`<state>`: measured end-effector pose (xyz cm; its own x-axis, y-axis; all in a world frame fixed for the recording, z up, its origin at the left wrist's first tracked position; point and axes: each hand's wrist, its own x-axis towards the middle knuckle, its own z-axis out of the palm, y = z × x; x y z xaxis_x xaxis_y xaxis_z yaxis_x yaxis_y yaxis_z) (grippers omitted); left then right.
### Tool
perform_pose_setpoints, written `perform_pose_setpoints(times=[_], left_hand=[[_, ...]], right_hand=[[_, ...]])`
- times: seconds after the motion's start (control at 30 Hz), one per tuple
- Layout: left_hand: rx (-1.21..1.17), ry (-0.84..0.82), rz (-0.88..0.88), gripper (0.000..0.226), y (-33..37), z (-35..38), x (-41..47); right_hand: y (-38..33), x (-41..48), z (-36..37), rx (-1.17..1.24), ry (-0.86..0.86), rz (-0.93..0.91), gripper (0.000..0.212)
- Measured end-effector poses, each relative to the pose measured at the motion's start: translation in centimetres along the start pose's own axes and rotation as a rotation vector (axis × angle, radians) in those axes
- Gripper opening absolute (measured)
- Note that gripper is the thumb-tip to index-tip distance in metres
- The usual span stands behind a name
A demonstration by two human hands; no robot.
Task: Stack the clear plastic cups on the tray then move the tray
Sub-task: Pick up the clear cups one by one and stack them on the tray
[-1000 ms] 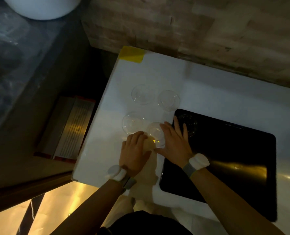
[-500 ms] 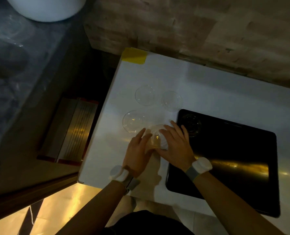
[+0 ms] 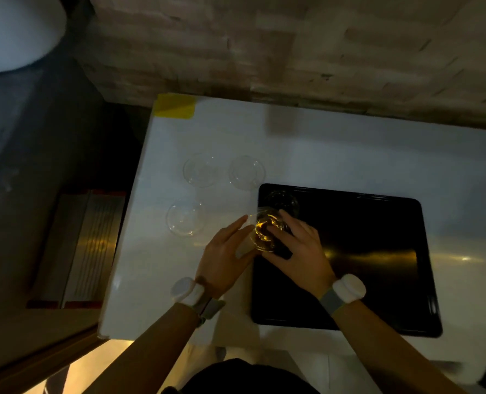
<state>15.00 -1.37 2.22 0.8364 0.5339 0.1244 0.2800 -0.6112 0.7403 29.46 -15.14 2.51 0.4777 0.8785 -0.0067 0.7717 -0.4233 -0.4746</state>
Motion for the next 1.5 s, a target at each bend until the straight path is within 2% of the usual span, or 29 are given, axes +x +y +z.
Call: perform_pose_setpoints(times=[0.2,0.43,0.63,1.03,1.2,1.5], left_hand=[[0.036,-0.047,0.026,0.053,1.6,1.9,3.1],[0.219,-0.148,0.04,0.055,0.6,2.8,5.4],[0.318,-0.157,0.051,0.052,0.0,3.3,6.8],[0.396,-0.218,-0.023,0.059,0.0,4.6,6.8],[0.394,-0.239,-0.051,0.059,-0.2,4.7,6.9],[0.481,-0.268,-0.069,0.058,-0.4,4.8,6.6]], right_hand=[[2.1,0.3,-1.1,0.031,0.008,0.083,0.063],[3.6,1.6,-0.8,0.119,0.015,0.093,0.059],[4.5,2.8,0.0,0.101,0.015,0.118,0.057],[5.0,3.5,1.5,0.048,-0.007,0.215,0.061],[4.9,3.7,1.6,0.044,-0.036,0.218,0.055],[4.3,3.1,2.0,0.019,0.011,0.276,0.053]])
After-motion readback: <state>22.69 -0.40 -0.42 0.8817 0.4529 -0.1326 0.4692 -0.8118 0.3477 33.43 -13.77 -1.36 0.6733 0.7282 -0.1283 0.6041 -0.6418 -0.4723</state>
